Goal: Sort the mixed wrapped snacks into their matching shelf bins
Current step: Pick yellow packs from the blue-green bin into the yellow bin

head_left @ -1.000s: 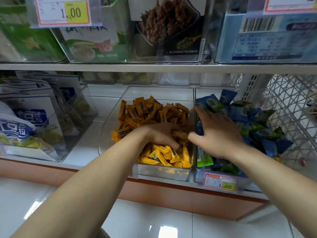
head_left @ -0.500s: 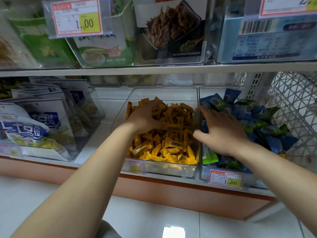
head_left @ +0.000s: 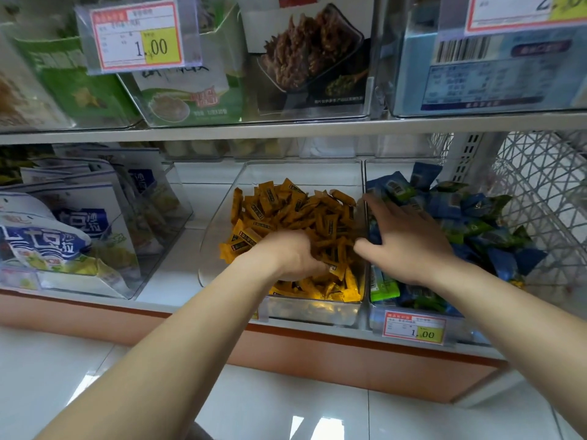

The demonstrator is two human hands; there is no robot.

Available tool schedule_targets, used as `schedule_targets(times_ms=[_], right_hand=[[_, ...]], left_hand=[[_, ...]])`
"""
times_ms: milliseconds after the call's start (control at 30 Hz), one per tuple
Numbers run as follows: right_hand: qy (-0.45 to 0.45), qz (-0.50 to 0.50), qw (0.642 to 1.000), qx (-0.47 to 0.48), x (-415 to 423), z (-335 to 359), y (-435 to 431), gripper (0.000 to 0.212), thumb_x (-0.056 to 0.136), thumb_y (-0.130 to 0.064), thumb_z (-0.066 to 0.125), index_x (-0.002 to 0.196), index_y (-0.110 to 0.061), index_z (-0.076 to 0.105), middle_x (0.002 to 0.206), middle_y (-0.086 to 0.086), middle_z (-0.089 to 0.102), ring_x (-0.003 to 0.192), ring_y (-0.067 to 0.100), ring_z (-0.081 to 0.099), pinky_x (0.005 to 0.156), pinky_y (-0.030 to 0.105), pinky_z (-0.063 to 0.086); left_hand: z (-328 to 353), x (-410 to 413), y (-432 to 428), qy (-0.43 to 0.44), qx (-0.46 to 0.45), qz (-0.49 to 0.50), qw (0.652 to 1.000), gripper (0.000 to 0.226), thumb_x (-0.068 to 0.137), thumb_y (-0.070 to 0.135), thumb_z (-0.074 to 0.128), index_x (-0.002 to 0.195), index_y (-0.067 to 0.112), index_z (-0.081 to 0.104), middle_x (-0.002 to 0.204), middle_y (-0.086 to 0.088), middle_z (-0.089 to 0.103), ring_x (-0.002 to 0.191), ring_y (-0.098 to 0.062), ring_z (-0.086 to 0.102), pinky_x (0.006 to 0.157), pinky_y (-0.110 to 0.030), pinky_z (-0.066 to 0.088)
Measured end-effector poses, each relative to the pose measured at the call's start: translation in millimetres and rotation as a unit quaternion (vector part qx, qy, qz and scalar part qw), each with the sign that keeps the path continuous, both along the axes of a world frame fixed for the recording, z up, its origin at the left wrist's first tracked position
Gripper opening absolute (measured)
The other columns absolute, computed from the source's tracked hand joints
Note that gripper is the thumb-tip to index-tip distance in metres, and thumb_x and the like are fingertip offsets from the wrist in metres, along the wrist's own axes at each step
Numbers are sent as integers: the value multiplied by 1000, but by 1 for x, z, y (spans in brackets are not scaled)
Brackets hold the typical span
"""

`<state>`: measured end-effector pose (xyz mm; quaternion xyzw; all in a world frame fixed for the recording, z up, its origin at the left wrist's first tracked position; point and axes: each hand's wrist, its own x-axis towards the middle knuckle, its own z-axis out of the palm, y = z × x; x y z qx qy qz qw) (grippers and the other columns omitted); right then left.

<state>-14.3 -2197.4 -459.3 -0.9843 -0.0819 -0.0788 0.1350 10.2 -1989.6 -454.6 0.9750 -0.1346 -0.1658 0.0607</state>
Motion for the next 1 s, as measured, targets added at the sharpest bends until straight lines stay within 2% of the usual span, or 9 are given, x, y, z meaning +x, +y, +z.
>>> schedule_targets(times_ms=[100, 200, 267, 367, 500, 667, 800, 867, 1000], right_hand=[[1, 2, 1000, -2, 0, 0, 0, 87, 71, -73, 29, 148, -31, 22, 140, 3, 53, 124, 30, 50, 103, 44, 37], [3, 4, 1000, -7, 0, 0, -1, 89, 72, -74, 28, 149, -31, 20, 144, 3, 50, 126, 31, 50, 103, 44, 37], [6, 7, 1000, -5, -1, 0, -1, 88, 73, -74, 28, 149, -32, 20, 141, 3, 52, 123, 31, 51, 102, 43, 38], [8, 11, 1000, -5, -1, 0, -3, 86, 74, -74, 28, 149, -32, 18, 138, 3, 54, 122, 31, 51, 101, 43, 38], [5, 14, 1000, -1, -2, -1, -3, 85, 75, -74, 29, 148, -32, 18, 132, 3, 57, 119, 29, 53, 99, 42, 39], [4, 14, 1000, -8, -3, -1, -4, 89, 75, -77, 25, 151, -32, 15, 141, 4, 53, 123, 29, 52, 100, 42, 38], [-2, 18, 1000, -8, -2, -2, -4, 90, 75, -78, 24, 151, -31, 14, 138, 3, 55, 121, 28, 54, 101, 42, 38], [-8, 17, 1000, -3, -1, -3, -3, 88, 75, -78, 25, 149, -32, 16, 134, 2, 58, 118, 27, 55, 100, 42, 39], [-6, 15, 1000, 2, 0, -4, -3, 88, 74, -77, 27, 149, -32, 16, 135, 2, 57, 120, 27, 54, 102, 43, 37]], left_hand=[[-11, 0, -13, 2, 69, 28, 997, 83, 83, 62, 62, 144, 13, 36, 137, -16, 46, 116, -32, 54, 86, -37, 49], [-22, 5, -19, 10, 66, 61, 996, 108, 73, 76, 62, 152, 14, 23, 145, -16, 41, 125, -35, 50, 90, -39, 48], [-28, 10, -18, 31, 24, 64, 997, 112, 69, 75, 67, 153, 20, 18, 146, -13, 42, 127, -33, 48, 93, -38, 48], [-33, 16, -15, 74, -18, 65, 995, 117, 67, 66, 76, 155, 27, 8, 154, -13, 31, 137, -35, 37, 108, -43, 42], [-41, 23, -17, 89, -24, 79, 993, 123, 67, 62, 78, 156, 31, 1, 160, -14, 18, 144, -37, 27, 111, -45, 34], [-50, 27, -16, 56, -22, 129, 990, 125, 61, 74, 75, 157, 28, 8, 156, -11, 31, 139, -39, 34, 112, -48, 37], [-41, 31, -3, -42, 36, 99, 994, 124, 49, 92, 58, 148, 20, 36, 142, -6, 51, 125, -31, 52, 97, -40, 50], [-40, 32, 2, -18, 35, 86, 996, 119, 52, 88, 61, 148, 21, 36, 143, -5, 50, 124, -30, 52, 97, -37, 49], [-46, 34, 0, 83, -19, 110, 990, 123, 55, 79, 72, 154, 23, 27, 154, -3, 38, 135, -28, 42, 106, -36, 43]])
